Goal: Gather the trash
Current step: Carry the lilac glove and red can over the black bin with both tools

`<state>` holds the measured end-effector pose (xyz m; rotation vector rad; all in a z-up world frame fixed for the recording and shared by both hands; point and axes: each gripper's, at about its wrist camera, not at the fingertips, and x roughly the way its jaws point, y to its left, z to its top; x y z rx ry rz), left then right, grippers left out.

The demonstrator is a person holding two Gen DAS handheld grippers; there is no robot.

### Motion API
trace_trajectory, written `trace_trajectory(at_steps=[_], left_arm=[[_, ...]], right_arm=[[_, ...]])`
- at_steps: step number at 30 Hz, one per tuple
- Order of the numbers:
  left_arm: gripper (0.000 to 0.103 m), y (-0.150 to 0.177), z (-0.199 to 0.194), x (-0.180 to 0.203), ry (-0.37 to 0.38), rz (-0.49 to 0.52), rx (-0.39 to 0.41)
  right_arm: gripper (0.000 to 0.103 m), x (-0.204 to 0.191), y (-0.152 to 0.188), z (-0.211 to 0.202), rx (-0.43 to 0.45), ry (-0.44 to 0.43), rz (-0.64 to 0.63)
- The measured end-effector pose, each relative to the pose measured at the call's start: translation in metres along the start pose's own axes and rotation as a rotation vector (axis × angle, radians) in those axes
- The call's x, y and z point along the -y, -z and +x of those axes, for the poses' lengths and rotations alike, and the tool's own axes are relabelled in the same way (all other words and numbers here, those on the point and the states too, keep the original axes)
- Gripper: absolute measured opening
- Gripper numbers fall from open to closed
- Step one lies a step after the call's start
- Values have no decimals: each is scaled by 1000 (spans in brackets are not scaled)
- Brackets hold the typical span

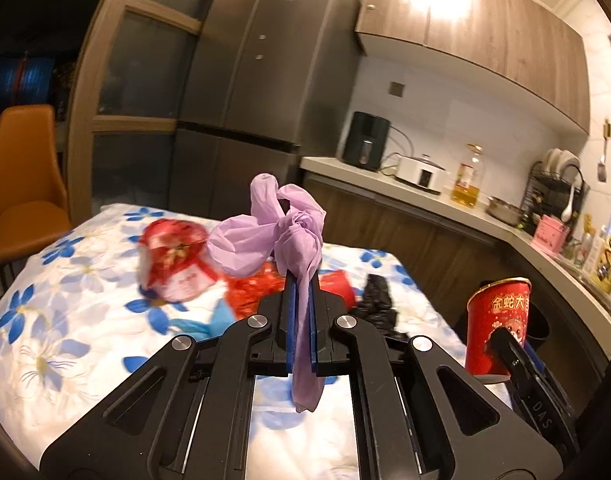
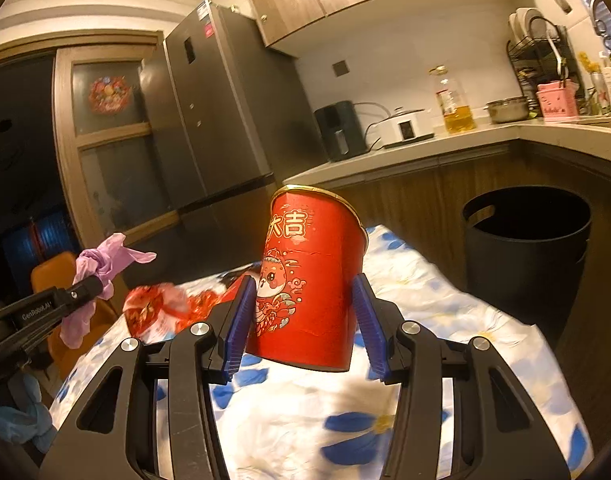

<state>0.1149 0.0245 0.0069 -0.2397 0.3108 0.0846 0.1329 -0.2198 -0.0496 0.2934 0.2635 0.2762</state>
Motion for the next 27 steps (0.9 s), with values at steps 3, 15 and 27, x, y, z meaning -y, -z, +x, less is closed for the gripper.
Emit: trace_trajectory(at_steps=[3,15,27], left_arm=[[4,0,7,17,32,19,-3],[4,6,46,124,231,143,-27],[4,14,81,225,425,239,-27]], right_arm=[[49,11,-7,-5,19,22,3],[49,71,-37,-22,125,158,8],[49,136,-72,-33,232,307,-6]])
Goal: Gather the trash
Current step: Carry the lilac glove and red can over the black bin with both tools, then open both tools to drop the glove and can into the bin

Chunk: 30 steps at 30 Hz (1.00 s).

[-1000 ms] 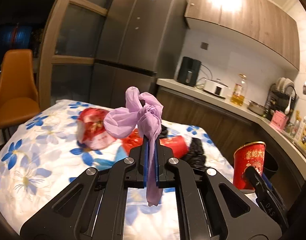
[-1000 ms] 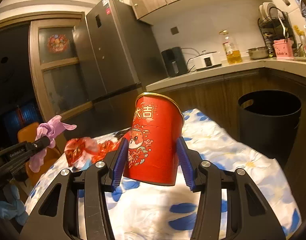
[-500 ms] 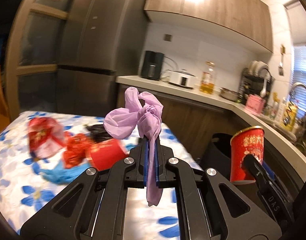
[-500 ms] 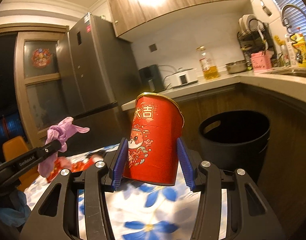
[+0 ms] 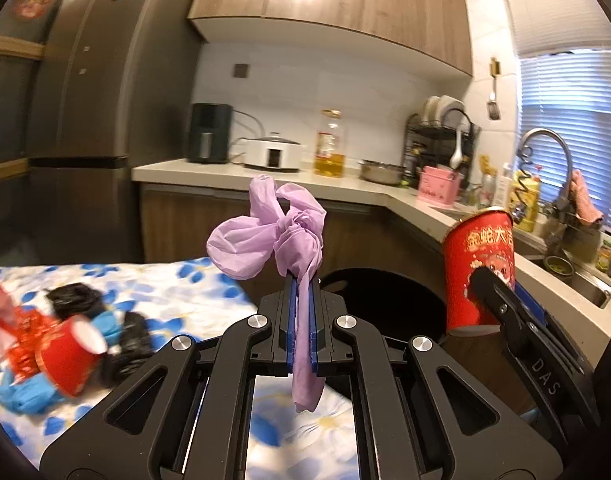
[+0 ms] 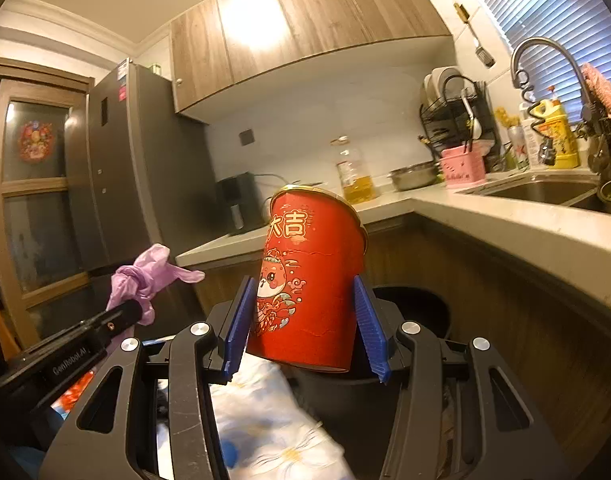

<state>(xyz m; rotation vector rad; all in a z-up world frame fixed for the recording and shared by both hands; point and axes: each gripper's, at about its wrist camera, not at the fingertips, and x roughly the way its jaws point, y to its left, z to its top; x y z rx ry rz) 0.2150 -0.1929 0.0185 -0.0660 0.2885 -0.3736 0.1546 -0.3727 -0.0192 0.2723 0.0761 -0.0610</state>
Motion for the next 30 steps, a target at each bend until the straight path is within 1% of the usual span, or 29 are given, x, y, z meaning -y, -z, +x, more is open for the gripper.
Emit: trace_trajectory(at_steps=[6,14,24,28,30], left_arm=[[4,1,38,30,75,23,-18],[4,9,77,51,132,46,-56],[4,17,109,56,182,38,-94],[5,18,117,58,200,48,-90],[9,20,123,58,206,51,-106]], right_arm=[[49,23,-11,13,8,34,-6],[49,40,-13,33,-13,39,-7],[50,45,-9,55,-48,34,-11],[50,47,-9,61,-49,32,-14],[51,48,-9,65,-52,35,-15]])
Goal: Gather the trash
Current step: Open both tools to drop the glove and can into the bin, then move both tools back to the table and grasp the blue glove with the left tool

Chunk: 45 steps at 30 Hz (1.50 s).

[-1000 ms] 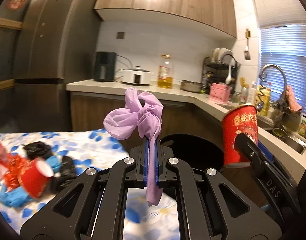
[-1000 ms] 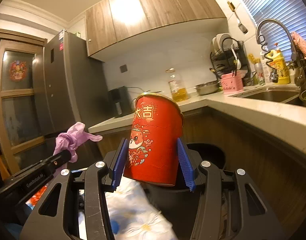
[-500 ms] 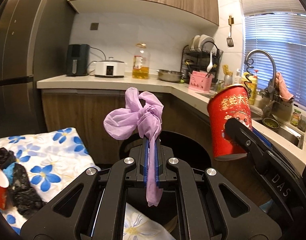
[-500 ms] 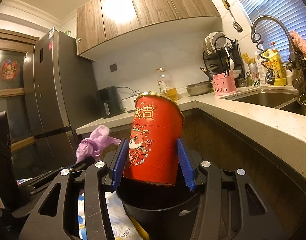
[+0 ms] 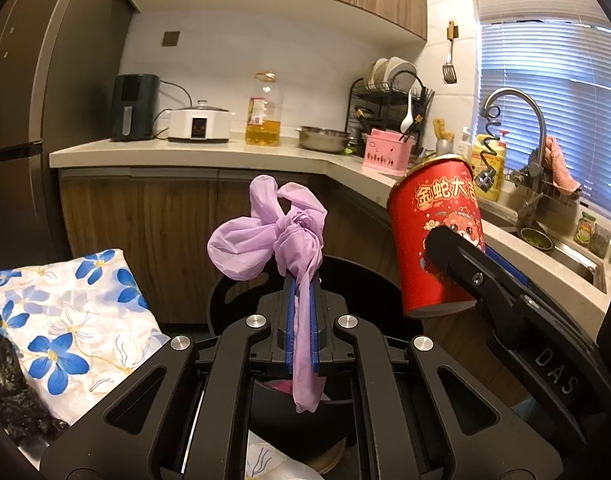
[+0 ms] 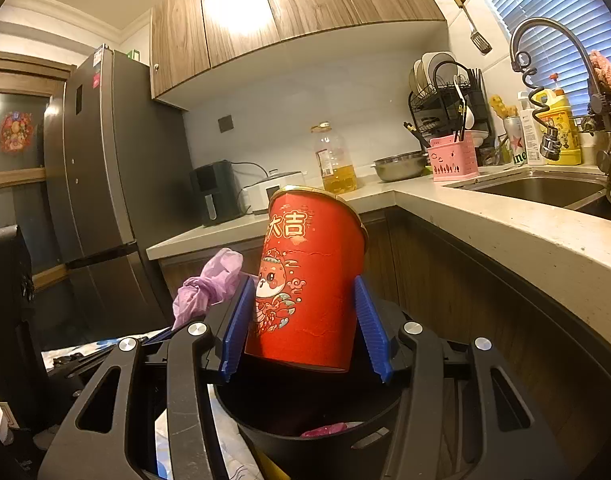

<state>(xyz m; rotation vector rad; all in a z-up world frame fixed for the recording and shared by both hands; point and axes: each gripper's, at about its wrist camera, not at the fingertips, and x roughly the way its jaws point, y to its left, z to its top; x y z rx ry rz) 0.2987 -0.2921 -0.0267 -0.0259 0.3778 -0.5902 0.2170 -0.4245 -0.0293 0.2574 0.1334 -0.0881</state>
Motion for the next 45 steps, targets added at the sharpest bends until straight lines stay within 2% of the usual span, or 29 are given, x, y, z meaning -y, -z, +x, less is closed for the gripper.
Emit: trace_trajectory(at_steps=[1,2,4,6,9,11,12,13,14,20,29,45], left_arm=[[21,1,2,-1,2,3,-9],[41,2,4,-3,-6,4,-13],[67,5,5,-9,-25,-12,-6],[69,7,4,-18,-14,-47,-8],[75,10,-3,-31,-63,-102,-1],[81,11,-10,-39,-82,-132,5],[83,11,-14,-42,-96,-140,11],[86,13,-19,-45,-112,-146,18],[88,14,-26,-48,-134,-148,26],[94,26,-55,-62,-230,-196,29],[96,53,-94,-75,-362,-212,-6],[96,86,-197,-127,-583,-237,32]], right_arm=[[51,0,0,2,-2,1,0],[51,1,0,4,-4,0,0],[52,1,0,7,-5,5,0],[53,2,1,11,-11,8,1],[54,2,3,17,-25,4,-3],[61,1,5,22,-37,-1,-9],[72,0,7,25,-44,-4,-11],[77,1,8,26,-46,-3,-8],[77,1,9,26,-46,-1,-6],[77,3,8,12,-35,9,13],[78,-9,16,-19,-46,-22,27],[77,-80,46,-55,-91,-158,-6]])
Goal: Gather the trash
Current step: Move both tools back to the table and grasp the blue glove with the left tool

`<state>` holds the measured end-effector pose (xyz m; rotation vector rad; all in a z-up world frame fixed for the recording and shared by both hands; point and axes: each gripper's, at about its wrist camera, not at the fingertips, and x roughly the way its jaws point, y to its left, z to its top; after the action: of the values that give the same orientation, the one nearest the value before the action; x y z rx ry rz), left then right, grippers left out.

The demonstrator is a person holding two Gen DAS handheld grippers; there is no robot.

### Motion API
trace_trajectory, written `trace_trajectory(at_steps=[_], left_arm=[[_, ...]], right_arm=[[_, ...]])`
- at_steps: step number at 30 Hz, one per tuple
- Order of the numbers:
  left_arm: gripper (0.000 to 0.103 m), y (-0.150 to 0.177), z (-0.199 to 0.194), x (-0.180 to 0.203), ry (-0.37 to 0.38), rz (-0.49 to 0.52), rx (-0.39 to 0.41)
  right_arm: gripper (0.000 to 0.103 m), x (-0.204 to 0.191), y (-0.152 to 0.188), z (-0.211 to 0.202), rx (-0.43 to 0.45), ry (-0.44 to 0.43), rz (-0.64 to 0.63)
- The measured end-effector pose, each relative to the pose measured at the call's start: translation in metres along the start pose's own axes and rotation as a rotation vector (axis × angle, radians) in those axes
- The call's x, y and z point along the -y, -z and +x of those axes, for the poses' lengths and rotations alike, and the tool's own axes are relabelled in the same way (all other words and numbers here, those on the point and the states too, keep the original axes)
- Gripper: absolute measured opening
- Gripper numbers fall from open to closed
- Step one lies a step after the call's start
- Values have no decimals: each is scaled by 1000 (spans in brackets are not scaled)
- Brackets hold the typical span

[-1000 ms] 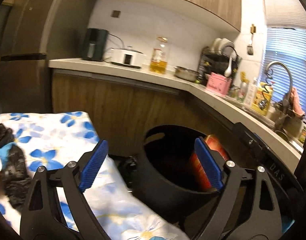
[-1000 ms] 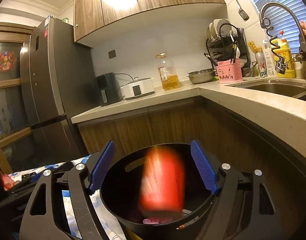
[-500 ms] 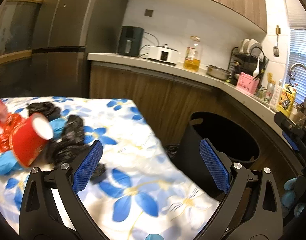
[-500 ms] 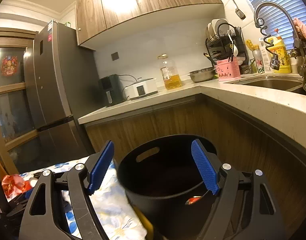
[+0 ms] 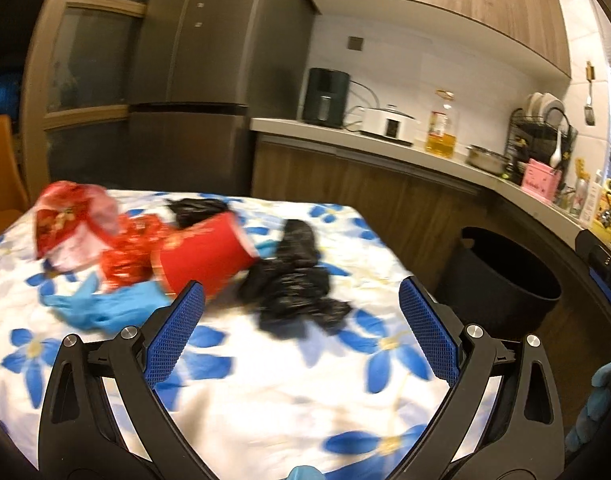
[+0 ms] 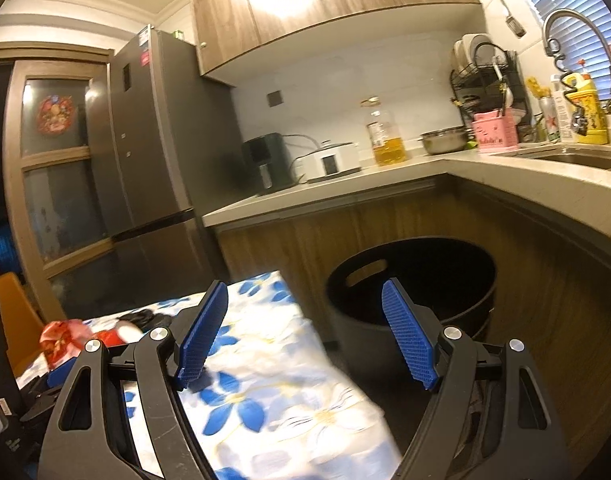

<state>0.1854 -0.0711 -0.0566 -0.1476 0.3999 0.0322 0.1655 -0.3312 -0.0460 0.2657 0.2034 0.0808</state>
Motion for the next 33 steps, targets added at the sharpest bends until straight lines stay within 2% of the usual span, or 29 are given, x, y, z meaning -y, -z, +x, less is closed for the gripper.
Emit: trace_trajectory(at_steps=[11,17,21,24,28,30,33], left_arm=[[96,11,-13,-83,-159,-63,-3],[96,14,-15,-115,-213,-87,-12],[96,14,-9,-136,-207,-126,-44],[96,15,2,-149,-196,-159,-100],[96,15,17,-151,-172,-166,-150],[91,14,28,-148,-160,-154,-186],[76,15,46,-146,-140,-137,-262]], right_arm=[[77,-57,28,12,-71,-106,-29],[77,-85,40,22,-103,-161,-49],[77,-99,44,30,-115,-188,-54],[77,-109,48,35,-126,-205,-56],[77,-119,52,41,-137,-225,-58],[77,-123,53,43,-141,-231,-59],[77,-127,54,46,-144,-235,-62]])
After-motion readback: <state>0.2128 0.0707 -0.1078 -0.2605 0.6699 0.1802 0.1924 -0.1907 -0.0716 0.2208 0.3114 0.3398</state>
